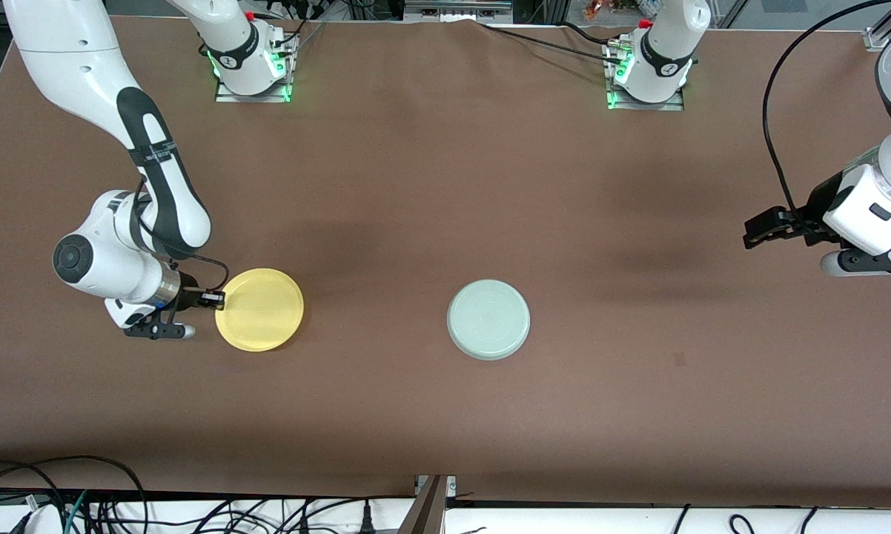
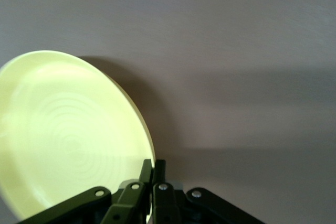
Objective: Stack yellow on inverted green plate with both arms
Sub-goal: 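Grasp the yellow plate's rim with the right gripper, then slide the yellow plate onto the inverted green plate with the right gripper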
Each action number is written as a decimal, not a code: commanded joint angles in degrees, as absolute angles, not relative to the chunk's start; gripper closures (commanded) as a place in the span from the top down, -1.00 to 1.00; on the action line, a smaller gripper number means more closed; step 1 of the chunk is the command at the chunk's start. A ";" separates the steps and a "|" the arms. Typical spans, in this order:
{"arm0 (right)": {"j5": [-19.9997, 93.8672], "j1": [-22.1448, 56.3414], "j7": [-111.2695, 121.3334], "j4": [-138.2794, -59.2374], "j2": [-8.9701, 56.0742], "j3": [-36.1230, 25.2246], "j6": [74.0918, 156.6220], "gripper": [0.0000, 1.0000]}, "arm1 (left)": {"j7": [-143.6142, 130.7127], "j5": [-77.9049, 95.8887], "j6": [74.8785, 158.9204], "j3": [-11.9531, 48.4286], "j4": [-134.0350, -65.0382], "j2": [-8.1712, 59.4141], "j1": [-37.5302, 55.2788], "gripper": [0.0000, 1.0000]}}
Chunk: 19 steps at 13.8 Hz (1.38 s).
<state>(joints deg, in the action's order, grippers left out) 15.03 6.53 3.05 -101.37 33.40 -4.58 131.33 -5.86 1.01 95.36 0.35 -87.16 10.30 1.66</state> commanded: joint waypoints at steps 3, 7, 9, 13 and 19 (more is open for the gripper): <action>15.55 11.67 -16.21 -86.93 33.83 0.26 119.71 -1.00 | -5.01 1.67 94.66 0.53 -85.00 11.07 1.67 1.00; 15.12 23.79 -28.43 -76.16 41.28 0.09 120.67 -1.00 | -4.83 2.20 94.57 0.44 -84.90 11.87 0.79 1.00; 15.38 27.14 -36.18 -69.90 46.38 0.53 123.11 -1.00 | -4.83 2.29 94.57 0.26 -84.90 11.87 0.62 1.00; 15.91 32.69 -45.68 -64.35 54.65 2.53 133.75 -1.00 | -4.83 2.29 94.57 0.26 -84.81 11.87 0.62 1.00; 15.64 36.56 -48.51 -65.12 55.28 3.60 133.59 -1.00 | -4.83 2.20 94.57 0.26 -84.73 12.04 0.53 1.00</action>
<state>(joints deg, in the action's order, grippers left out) 15.06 35.85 -47.15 -66.45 55.03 3.53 134.40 -5.86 1.01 95.36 0.10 -86.54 11.15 1.09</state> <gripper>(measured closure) 0.974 0.000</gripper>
